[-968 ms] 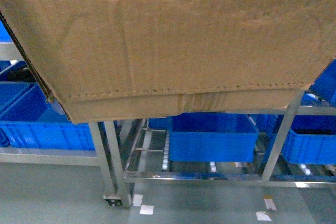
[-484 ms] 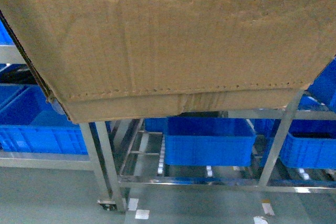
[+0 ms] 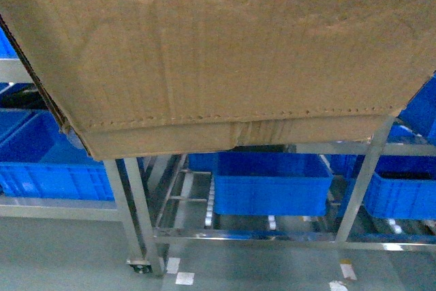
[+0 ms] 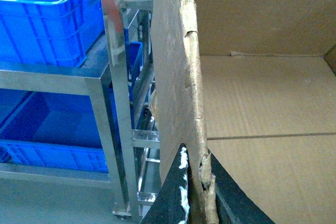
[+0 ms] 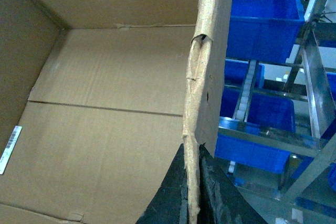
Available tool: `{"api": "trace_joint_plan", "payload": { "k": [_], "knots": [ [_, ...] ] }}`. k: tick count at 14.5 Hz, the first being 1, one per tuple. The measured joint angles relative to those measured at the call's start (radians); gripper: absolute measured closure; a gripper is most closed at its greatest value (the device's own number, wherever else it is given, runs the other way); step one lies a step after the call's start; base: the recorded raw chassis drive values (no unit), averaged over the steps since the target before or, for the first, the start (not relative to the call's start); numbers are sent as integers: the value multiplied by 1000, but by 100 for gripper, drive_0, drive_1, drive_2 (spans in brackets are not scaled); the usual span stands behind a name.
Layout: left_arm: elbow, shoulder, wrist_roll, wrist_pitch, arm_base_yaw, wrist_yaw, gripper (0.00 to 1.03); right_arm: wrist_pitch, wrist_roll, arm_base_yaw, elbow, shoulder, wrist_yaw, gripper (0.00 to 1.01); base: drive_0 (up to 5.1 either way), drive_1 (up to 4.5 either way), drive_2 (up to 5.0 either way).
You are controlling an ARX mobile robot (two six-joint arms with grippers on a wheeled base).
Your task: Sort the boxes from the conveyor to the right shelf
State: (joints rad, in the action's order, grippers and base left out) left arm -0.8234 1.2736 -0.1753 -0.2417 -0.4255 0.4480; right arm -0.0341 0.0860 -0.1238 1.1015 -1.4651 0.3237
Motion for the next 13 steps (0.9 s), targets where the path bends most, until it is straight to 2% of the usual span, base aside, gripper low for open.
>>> {"api": "trace_joint_plan", "payload": {
  "k": [13],
  "knots": [
    [0,0,0,-2,0,0,100,-1,0,0,0,1,0,99,0,0,0]
  ]
}}
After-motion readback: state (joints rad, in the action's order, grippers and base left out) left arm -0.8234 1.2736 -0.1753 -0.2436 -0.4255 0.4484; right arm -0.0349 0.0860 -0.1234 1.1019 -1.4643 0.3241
